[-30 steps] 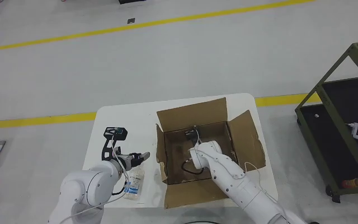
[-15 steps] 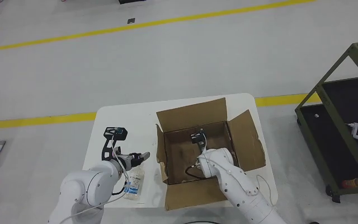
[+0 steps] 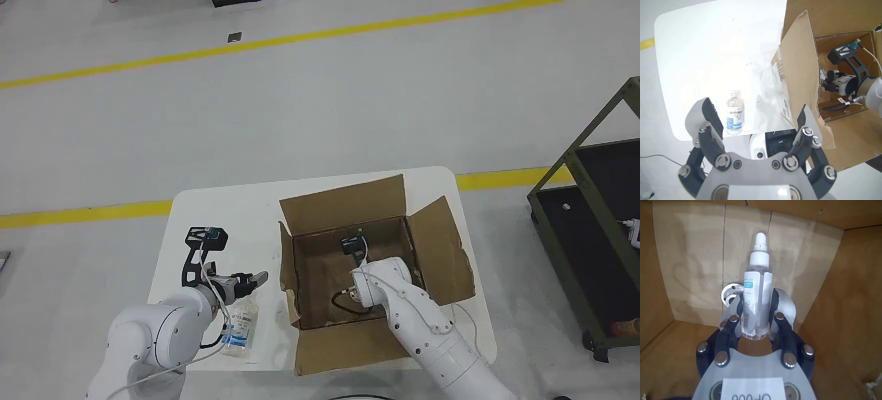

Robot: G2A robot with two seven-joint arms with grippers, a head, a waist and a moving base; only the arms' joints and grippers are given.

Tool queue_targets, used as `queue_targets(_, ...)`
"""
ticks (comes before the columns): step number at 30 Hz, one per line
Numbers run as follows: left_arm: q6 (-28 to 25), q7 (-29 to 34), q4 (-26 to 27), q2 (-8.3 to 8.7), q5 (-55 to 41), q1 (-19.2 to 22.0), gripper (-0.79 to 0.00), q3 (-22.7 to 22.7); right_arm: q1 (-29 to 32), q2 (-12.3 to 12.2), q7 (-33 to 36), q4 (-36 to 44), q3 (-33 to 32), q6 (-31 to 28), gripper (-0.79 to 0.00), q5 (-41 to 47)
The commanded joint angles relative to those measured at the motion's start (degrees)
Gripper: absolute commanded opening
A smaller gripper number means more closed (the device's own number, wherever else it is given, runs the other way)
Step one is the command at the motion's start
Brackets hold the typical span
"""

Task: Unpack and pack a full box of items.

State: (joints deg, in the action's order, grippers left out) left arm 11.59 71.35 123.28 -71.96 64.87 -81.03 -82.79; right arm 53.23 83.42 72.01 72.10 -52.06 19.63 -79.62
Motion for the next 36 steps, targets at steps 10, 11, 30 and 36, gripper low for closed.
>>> queue_targets(10,0.0,0.0,0.0,0.00,0.0,0.0,0.000,0.0,-2.8,1.2,0.9,-4.2,0.5,-0.5,-0.413,-0.4)
queue_targets(11,0.0,0.0,0.0,0.00,0.0,0.0,0.000,0.0,-3.1,1.3,1.0,-4.5,0.7,-0.8,-0.409,-0.7)
queue_targets(30,0.0,0.0,0.0,0.00,0.0,0.0,0.000,0.0,-6.0,3.5,2.8,-9.4,3.6,-4.6,-0.249,-3.5)
queue_targets(36,0.0,0.0,0.0,0.00,0.0,0.0,0.000,0.0,-6.4,4.2,1.8,-11.8,3.6,-4.3,-0.237,-3.1)
